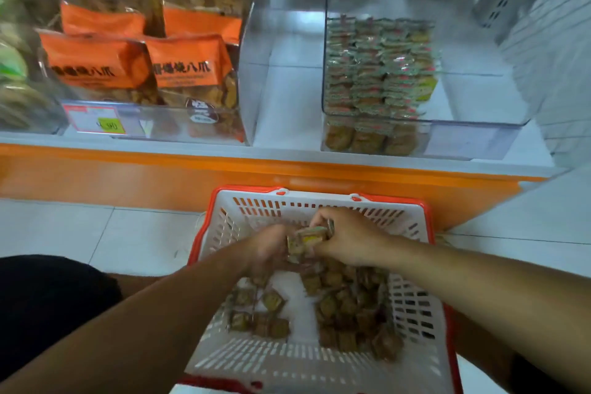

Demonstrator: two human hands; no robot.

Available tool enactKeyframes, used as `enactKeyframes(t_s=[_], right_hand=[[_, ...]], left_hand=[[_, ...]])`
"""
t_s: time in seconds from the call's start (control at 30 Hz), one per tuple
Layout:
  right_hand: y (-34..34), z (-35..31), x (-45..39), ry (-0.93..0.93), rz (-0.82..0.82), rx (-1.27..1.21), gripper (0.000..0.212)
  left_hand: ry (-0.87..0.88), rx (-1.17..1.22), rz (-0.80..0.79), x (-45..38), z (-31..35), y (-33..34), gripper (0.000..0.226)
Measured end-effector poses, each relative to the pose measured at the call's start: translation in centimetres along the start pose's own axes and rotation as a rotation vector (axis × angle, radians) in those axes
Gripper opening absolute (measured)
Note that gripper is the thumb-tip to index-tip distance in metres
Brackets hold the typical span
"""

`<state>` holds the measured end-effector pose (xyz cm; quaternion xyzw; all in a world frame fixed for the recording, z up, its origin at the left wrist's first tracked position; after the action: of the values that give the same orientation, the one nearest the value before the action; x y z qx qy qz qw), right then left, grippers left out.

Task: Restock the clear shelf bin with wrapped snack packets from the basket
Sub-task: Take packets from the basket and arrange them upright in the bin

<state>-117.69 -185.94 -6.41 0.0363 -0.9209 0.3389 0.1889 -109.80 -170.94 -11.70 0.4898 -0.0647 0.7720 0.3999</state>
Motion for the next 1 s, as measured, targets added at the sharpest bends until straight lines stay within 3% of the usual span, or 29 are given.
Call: enactKeyframes(t_s=[0.1, 0.23, 0.43, 0.53, 0.73, 0.83, 0.9, 1.0], right_hand=[[-3.6, -4.5, 2.3, -0.091, 0.071, 0.074, 0.027], [-8.9, -9.1, 4.6, -0.091, 0.157, 0.008, 0.029], [-14.6, -13.0, 6.1, -0.153, 0.309, -0.004, 0.033], [-15.5, -13.1, 5.4, -0.139, 0.373, -0.102, 0.039], [-17.5, -13.4, 4.7, -0.294, 0.454, -0.303, 0.047], [-18.2, -12.6, 4.9, -0.257, 0.337, -0.494, 0.048], [-18.3, -12.0, 4.7, -0.221, 0.239, -0.585, 0.043], [-18.4, -12.0, 4.5, -0.234, 0.256, -0.611, 0.044]], left_hand=[[0.046, 0.020, -0.026, 4.3, 4.4, 1.3, 0.024], [0.129, -0.058, -0.263, 10.2, 9.4, 3.3, 0.060], [0.226, -0.081, -0.292, 16.6, 15.4, 5.6, 0.073], [0.265, -0.043, -0.303, 17.8, 16.5, 5.7, 0.062], [0.413, 0.083, -0.327, 18.0, 18.0, 6.3, 0.044], [0.448, 0.151, -0.323, 18.1, 18.4, 6.1, 0.050], [0.446, 0.185, -0.271, 18.0, 18.3, 5.8, 0.041], [0.421, 0.184, -0.212, 17.8, 18.2, 5.8, 0.040]])
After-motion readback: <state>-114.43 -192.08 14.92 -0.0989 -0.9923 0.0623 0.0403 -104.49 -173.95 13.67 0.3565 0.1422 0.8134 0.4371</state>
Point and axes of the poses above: each hand's wrist, its own x-axis away from the middle knuckle, its own y-axis out of the palm, z = x × y, the point moved 2 cm from there along -x, towards the middle knuckle, and after that the axes turned 3 degrees about -y, right-handed, at the moved point
